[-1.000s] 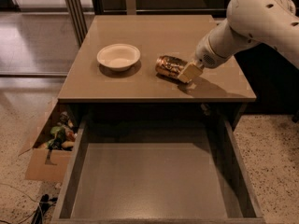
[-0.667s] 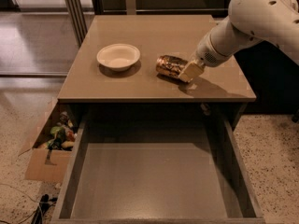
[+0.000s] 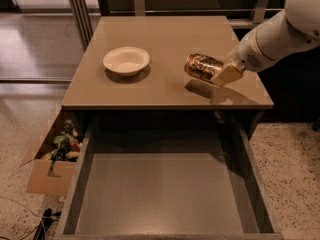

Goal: Place orange can into top drawer

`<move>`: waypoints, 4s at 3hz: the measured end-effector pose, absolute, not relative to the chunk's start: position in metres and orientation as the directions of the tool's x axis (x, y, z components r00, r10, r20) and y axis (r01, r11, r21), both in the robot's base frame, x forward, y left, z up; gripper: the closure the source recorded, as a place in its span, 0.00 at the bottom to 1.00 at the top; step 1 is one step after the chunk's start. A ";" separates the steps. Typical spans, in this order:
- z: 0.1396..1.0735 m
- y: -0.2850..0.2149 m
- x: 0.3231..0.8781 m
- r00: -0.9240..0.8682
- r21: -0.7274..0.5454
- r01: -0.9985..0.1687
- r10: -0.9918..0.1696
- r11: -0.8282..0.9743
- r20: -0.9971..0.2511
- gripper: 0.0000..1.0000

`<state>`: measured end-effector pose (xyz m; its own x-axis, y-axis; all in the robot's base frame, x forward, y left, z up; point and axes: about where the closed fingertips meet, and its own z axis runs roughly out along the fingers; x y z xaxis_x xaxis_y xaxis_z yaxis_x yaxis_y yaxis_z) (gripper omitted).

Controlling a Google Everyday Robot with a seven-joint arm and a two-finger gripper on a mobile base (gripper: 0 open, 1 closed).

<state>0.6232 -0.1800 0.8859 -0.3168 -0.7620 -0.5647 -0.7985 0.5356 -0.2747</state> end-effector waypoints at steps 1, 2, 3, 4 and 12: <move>0.901 -0.194 0.589 -0.301 -0.300 -0.784 -0.755 0.544 -0.582 1.00; 0.907 -0.205 0.547 -0.296 -0.312 -0.771 -0.745 0.556 -0.597 1.00; 0.896 -0.210 0.497 -0.300 -0.302 -0.766 -0.730 0.568 -0.614 1.00; 0.872 -0.218 0.459 -0.327 -0.265 -0.769 -0.715 0.582 -0.618 1.00; 0.646 -0.104 0.443 -0.318 -0.154 -0.865 -0.759 0.478 -0.568 1.00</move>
Offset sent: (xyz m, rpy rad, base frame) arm -0.1295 -0.0433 0.0250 0.0340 -0.0824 -0.0429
